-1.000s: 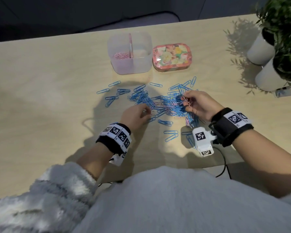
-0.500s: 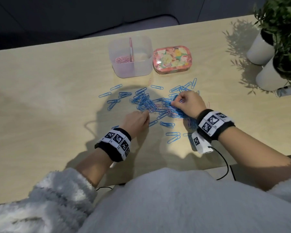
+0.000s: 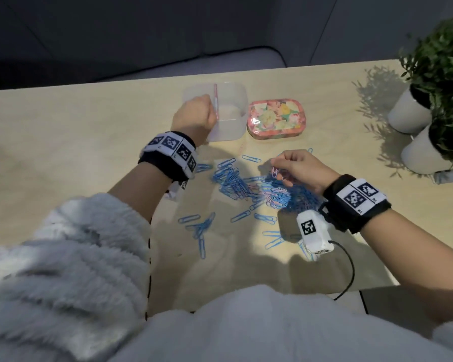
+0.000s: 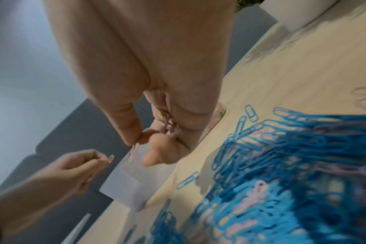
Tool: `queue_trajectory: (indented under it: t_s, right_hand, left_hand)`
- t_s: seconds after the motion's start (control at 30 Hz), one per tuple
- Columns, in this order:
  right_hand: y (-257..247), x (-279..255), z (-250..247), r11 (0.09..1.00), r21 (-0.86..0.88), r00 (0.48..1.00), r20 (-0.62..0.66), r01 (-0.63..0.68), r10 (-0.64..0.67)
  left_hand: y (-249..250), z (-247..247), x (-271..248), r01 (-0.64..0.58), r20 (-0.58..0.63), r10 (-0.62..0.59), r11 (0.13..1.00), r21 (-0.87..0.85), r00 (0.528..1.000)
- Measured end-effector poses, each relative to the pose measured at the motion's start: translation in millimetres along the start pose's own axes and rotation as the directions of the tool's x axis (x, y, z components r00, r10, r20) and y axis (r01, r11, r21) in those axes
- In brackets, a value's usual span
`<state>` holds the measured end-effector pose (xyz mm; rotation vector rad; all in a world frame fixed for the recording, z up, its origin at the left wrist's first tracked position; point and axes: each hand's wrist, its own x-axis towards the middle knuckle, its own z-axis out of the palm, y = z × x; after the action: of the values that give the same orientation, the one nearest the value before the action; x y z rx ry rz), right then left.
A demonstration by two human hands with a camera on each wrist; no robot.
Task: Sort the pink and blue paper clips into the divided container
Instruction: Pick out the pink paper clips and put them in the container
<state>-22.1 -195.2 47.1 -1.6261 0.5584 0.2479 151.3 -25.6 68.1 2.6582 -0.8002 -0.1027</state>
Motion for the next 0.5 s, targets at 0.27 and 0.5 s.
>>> queue_trajectory:
  t_s: [0.27, 0.5]
  right_hand:
    - [-56, 34, 17, 0.948, 0.301, 0.994, 0.025, -0.105, 0.102]
    - [-121, 93, 68, 0.935, 0.353, 0.999, -0.026, -0.017, 0.028]
  left_hand:
    - [-13, 2, 30, 0.078, 0.141, -0.081, 0.997, 0.03, 0.987]
    - [-29, 15, -42, -0.106, -0.226, 0.076, 0.987, -0.124, 0.971]
